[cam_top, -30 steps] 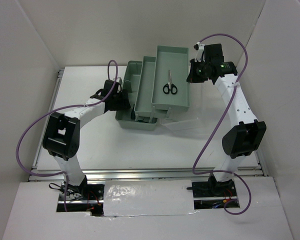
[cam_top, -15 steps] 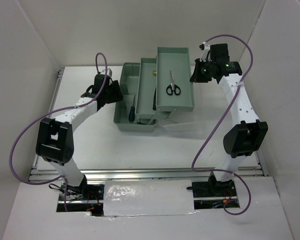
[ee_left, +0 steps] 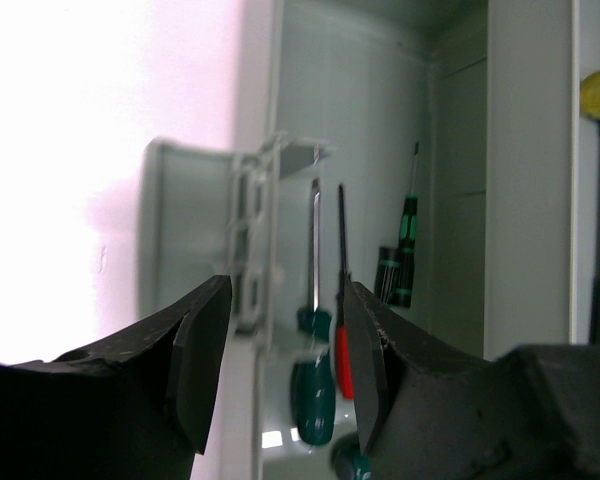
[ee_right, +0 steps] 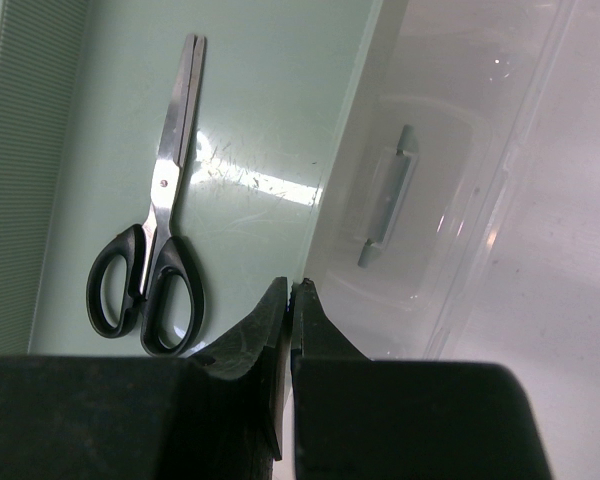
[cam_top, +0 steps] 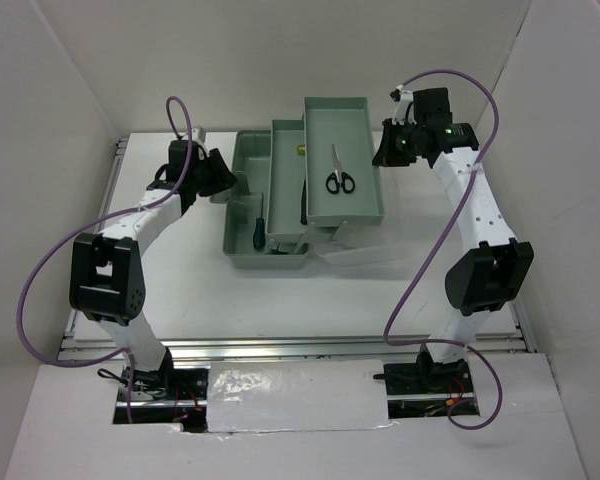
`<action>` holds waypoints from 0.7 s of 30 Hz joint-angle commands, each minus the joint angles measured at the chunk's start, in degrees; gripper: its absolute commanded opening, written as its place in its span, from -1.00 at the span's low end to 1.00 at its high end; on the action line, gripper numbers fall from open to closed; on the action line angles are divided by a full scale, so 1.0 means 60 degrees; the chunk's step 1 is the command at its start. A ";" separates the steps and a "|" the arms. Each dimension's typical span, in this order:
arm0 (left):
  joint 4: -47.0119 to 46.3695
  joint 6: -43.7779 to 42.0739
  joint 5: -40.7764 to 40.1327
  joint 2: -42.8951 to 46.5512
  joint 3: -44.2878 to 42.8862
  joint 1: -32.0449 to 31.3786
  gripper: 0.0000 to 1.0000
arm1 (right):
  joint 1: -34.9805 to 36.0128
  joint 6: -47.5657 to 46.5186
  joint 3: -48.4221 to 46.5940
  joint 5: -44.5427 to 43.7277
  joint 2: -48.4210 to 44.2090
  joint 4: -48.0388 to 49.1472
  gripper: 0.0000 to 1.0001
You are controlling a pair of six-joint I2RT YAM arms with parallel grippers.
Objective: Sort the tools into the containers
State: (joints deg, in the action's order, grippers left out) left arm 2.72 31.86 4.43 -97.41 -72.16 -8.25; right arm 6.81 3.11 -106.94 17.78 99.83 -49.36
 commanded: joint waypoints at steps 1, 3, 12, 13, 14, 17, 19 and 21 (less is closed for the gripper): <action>-0.0497 0.0154 0.0915 -0.0698 -0.0585 0.0130 0.20 | 0.0345 -0.0241 -0.0722 0.1284 -0.0130 0.0420 -1.00; -0.0483 0.0228 0.1064 -0.1078 -0.0905 0.0101 0.14 | 0.0316 -0.0241 -0.0708 0.1285 -0.0159 0.0420 -1.00; 0.0176 0.0403 0.0273 -0.1154 -0.0821 0.0012 0.09 | 0.0242 -0.0226 -0.0649 0.1329 -0.0203 0.0405 -1.00; 0.0089 0.0519 0.0491 -0.1052 -0.0704 0.0085 0.08 | 0.0228 -0.0241 -0.0664 0.1343 -0.0189 0.0391 -1.00; -0.0028 0.0564 0.0551 -0.0848 -0.0587 0.0231 0.08 | 0.0228 -0.0226 -0.0649 0.1343 -0.0203 0.0376 -1.00; 0.0687 0.0565 0.0872 -0.0700 -0.0834 0.0495 0.06 | 0.0198 -0.0241 -0.0664 0.1343 -0.0188 0.0376 -1.00; 0.0894 0.0565 0.1106 -0.0437 -0.0617 0.0613 0.06 | 0.0198 -0.0241 -0.0693 0.1358 -0.0188 0.0376 -1.00; 0.0836 0.0463 0.1138 -0.0202 -0.0411 0.0716 0.06 | 0.0169 -0.0241 -0.0678 0.1372 -0.0188 0.0390 -1.00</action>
State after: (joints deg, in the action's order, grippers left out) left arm 5.32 34.52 8.95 -102.67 -76.05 -5.04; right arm 7.09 2.46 -106.96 18.09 100.40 -49.82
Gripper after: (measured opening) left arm 0.531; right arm 0.020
